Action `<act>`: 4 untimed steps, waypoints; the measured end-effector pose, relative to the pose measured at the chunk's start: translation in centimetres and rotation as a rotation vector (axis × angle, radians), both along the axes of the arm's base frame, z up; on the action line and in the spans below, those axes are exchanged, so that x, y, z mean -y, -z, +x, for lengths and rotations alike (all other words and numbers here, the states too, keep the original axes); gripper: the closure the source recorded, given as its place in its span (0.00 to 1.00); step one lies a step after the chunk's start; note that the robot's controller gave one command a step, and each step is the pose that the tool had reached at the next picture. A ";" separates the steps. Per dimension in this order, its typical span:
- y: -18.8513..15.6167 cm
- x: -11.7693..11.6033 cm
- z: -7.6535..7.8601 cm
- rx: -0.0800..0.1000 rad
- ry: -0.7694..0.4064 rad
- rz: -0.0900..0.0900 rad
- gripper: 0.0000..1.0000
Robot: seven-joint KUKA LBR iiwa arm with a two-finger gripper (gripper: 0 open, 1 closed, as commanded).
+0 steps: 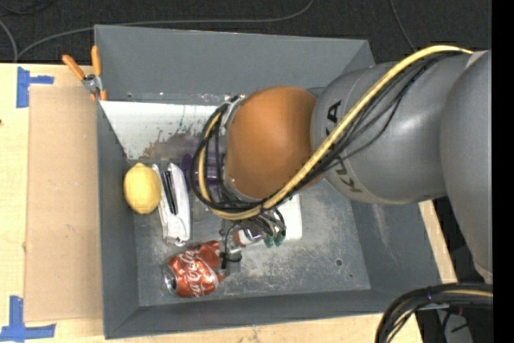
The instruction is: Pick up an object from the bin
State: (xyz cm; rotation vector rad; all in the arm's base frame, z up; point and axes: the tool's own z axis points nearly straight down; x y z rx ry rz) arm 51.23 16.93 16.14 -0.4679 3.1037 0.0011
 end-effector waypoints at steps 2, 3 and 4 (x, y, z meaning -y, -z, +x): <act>9.3 0.3 -1.7 0.005 -0.098 0.001 0.00; 9.2 2.4 -1.0 -0.016 0.179 -0.004 1.00; 9.2 2.4 -1.0 -0.016 0.179 -0.004 1.00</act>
Offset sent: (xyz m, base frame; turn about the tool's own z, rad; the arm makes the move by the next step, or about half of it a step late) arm -0.0167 -0.0032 -0.0914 -0.0983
